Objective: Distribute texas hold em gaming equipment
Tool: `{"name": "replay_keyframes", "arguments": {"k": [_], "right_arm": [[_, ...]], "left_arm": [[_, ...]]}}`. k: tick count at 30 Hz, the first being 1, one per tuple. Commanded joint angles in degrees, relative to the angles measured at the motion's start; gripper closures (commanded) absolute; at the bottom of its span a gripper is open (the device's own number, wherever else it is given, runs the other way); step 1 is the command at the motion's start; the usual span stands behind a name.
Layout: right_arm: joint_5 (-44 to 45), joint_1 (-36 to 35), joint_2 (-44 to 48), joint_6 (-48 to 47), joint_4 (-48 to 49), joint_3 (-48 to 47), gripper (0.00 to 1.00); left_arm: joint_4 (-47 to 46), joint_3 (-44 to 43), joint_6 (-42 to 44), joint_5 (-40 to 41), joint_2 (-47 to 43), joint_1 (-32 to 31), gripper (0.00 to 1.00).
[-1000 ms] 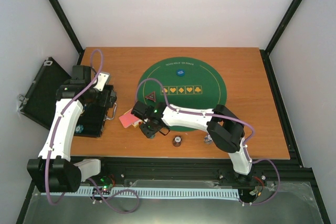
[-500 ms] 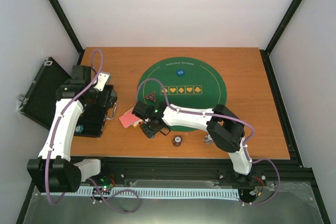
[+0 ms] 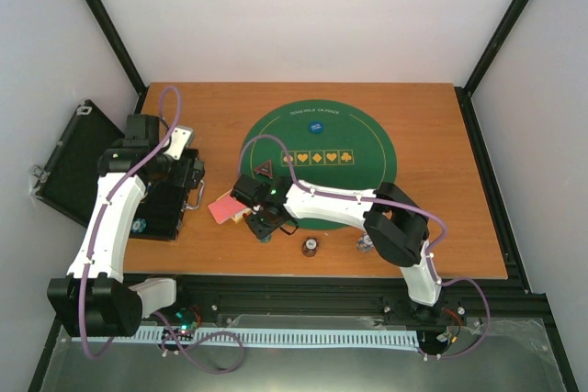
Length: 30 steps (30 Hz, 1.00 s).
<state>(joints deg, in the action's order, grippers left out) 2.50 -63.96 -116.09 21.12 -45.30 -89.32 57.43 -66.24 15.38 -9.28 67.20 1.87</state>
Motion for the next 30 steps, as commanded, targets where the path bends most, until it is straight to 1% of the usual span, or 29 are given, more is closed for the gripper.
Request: {"name": "replay_keyframes", "arguments": {"k": [1,5,12,17,20,30], "right_arm": [[-0.54,0.25,2.44,-0.08,-0.33,-1.18,0.62],[-0.46,0.16,2.48,0.19,-0.04,-0.47,0.6],[-0.8,0.07,1.6,0.75,0.92,0.32,0.52],[-0.79,0.07,1.11,0.52,0.66,-0.38,0.52],[-0.66,0.08,1.35,0.53,0.52,-0.44,0.53],[-0.22,-0.09,2.68,0.38,-0.33,-0.94,0.65]], "left_arm": [[0.59,-1.79,1.01,-0.46,-1.0,0.28,0.0],[0.58,-1.79,1.13,-0.32,-1.01,0.25,0.0],[0.67,-2.05,1.15,-0.33,-1.02,0.24,0.0],[0.58,-1.98,1.2,-0.3,-1.02,0.28,0.0],[0.56,-1.88,1.23,-0.3,-0.97,0.29,0.0],[0.58,-1.88,1.08,-0.75,-1.01,0.25,0.0]]}}
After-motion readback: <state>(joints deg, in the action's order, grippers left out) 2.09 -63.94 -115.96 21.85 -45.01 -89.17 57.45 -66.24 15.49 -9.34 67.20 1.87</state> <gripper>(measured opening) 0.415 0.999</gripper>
